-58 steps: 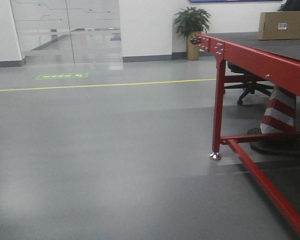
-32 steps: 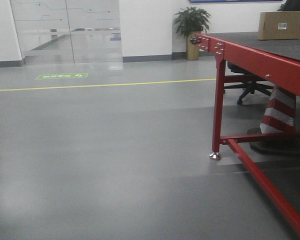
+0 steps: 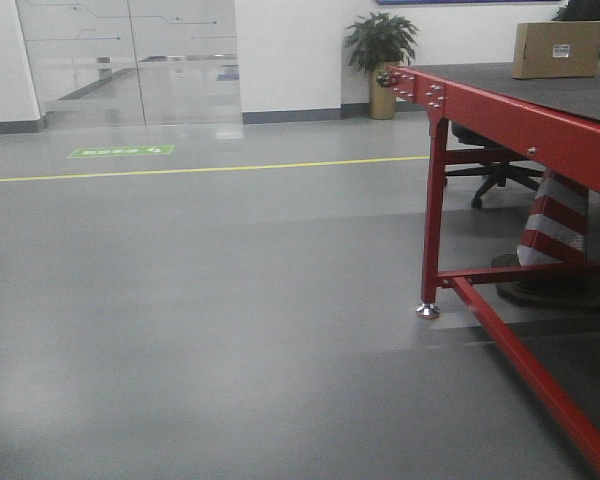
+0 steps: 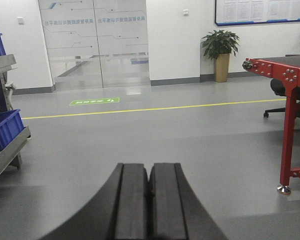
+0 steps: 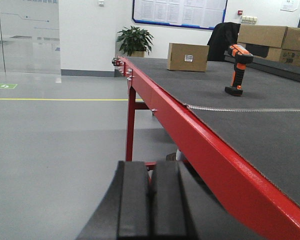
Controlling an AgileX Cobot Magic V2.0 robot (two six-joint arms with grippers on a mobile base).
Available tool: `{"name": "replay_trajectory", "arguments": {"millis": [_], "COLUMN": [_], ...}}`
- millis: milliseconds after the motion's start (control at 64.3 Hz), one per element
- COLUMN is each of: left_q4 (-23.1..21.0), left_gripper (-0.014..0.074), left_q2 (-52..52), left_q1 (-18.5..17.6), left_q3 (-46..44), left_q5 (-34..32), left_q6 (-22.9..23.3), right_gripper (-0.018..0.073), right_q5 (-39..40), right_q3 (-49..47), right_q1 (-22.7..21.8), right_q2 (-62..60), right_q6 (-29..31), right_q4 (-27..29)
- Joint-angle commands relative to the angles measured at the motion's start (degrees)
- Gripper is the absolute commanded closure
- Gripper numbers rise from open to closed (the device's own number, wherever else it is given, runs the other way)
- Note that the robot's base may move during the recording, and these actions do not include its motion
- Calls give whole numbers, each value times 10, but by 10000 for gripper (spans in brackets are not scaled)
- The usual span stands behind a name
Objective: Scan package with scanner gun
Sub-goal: 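Drive the base forward and turn toward the red table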
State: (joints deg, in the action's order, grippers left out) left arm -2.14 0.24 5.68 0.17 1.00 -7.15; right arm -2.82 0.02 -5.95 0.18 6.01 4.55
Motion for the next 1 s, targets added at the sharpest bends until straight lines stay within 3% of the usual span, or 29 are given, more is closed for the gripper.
{"name": "replay_trajectory", "arguments": {"millis": [0, 482, 980], "left_q4": [-3, -3, -3], "left_gripper": [707, 707, 707], "left_q2": [-2, -2, -2], "left_q1": [0, -37, -36], "left_q3": [-2, -2, -2], "left_q5": [-10, -10, -10], "left_q6": [3, 3, 3], "right_gripper": [713, 713, 713], "right_q5": [8, 8, 8], "right_q3": [0, 0, 0], "right_q1": [-2, -2, -2], "right_q2": [-2, -2, -2], "right_q6": [2, 2, 2], "right_q4": [-3, -3, -3]}}
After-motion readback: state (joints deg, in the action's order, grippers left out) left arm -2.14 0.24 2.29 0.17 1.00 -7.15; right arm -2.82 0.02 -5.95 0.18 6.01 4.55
